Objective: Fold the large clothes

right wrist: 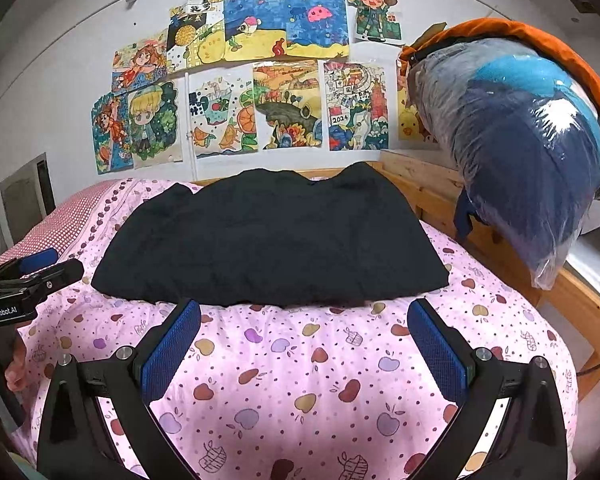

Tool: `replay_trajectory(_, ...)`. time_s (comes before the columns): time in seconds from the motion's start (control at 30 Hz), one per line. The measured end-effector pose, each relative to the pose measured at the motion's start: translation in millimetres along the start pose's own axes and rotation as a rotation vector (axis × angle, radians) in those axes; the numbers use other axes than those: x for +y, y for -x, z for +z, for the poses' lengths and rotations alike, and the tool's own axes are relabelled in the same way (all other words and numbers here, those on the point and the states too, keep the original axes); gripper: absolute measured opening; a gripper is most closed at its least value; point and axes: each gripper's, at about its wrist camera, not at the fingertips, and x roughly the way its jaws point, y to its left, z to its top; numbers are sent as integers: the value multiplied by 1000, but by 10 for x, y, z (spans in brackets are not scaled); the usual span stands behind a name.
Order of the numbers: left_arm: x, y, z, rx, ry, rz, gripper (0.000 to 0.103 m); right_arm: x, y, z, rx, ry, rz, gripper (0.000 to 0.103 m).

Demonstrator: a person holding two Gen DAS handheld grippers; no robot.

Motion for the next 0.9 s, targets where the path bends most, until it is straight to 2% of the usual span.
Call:
replay_trajectory(0.47, -37, -72, -20, 12, -5, 25, 103, -80, -69, -95, 10, -19, 11, 101)
replay_trajectory(0.9, -61, -144, -117, 50, -16, 29, 103, -52, -277, -226, 57, -12, 30, 101)
